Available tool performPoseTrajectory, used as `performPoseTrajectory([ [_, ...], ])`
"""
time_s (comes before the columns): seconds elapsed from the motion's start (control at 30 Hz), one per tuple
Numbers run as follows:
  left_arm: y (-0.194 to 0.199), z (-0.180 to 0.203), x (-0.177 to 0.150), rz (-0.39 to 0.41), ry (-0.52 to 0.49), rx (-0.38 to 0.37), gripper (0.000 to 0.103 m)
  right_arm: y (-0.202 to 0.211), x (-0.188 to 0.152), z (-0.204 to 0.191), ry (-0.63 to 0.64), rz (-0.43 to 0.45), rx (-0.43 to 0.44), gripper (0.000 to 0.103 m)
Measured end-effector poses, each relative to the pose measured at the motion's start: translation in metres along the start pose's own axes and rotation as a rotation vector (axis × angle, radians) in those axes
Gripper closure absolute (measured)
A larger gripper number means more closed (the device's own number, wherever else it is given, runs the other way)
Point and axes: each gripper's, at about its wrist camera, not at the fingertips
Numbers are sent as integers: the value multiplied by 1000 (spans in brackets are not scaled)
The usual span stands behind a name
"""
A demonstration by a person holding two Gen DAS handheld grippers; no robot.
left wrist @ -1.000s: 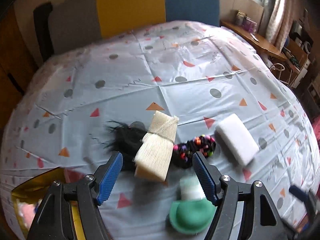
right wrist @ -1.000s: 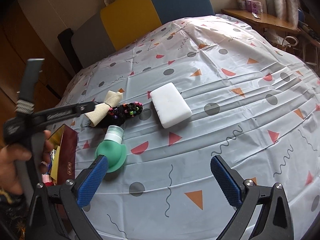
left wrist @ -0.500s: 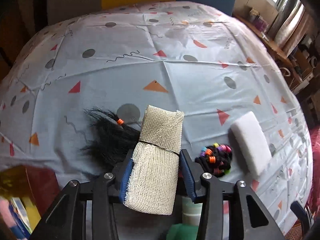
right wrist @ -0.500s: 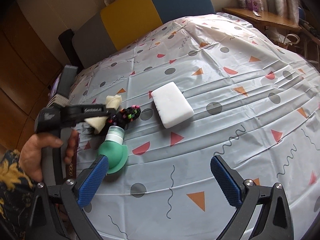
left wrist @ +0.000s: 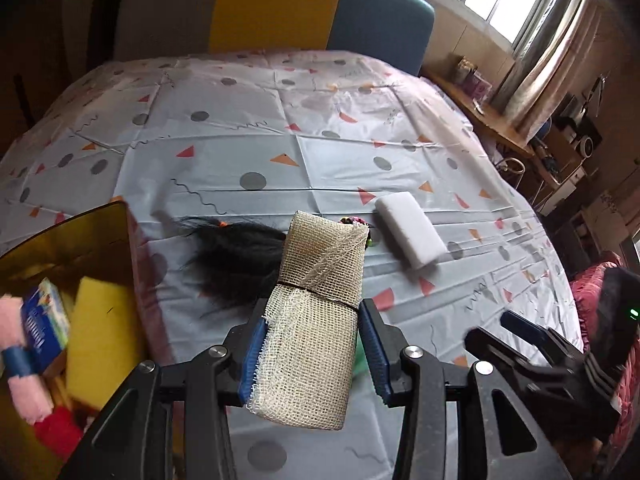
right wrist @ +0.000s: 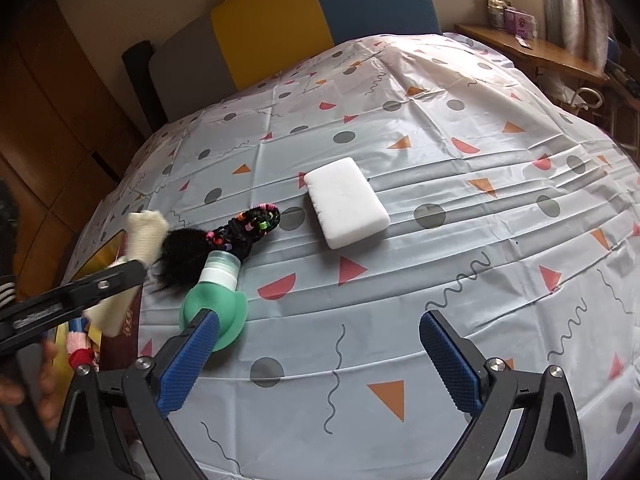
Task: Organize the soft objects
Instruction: 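Grasp the beige mesh pouch with the left gripper and lift it toward the tray, then grasp the black beaded hair tuft with the right gripper while the left gripper holds the pouch over the tray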
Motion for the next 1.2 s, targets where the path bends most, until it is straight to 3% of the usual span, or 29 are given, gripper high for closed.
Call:
performPoseTrajectory([
  [0.23,54,-20,-36,69,-3,9,59,-6,-13,-35,176,-13,61,2],
  [0.47,87,-59,-74,106,28,46,59,-18,-19,-83,403,-44,64,2],
  [0.77,112,-114,-111,128,139,71,59,-87,20,-146,772,-183,-45,10],
  [1.0,121,-152,-125,136,237,89,59,-150,36,-154,881,-333,-155,13],
  [1.1,123,-163,-129,139,266,107,59,-168,43,-153,873,-357,-148,22],
  [1.13,123,-166,-130,139,277,111,59,-168,46,-154,854,-356,-133,33],
  [1.17,122,-171,-132,135,290,114,59,-168,49,-155,849,-339,-139,55],
  [1.2,122,-174,-133,132,301,117,59,-170,51,-157,851,-330,-153,64],
])
Point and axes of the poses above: each gripper's, at about its wrist camera, not at the fingertips, and y roughly against the way its jaws point, z to its right, x to its top, and after that the axes turned 6 degrees about x, right-handed
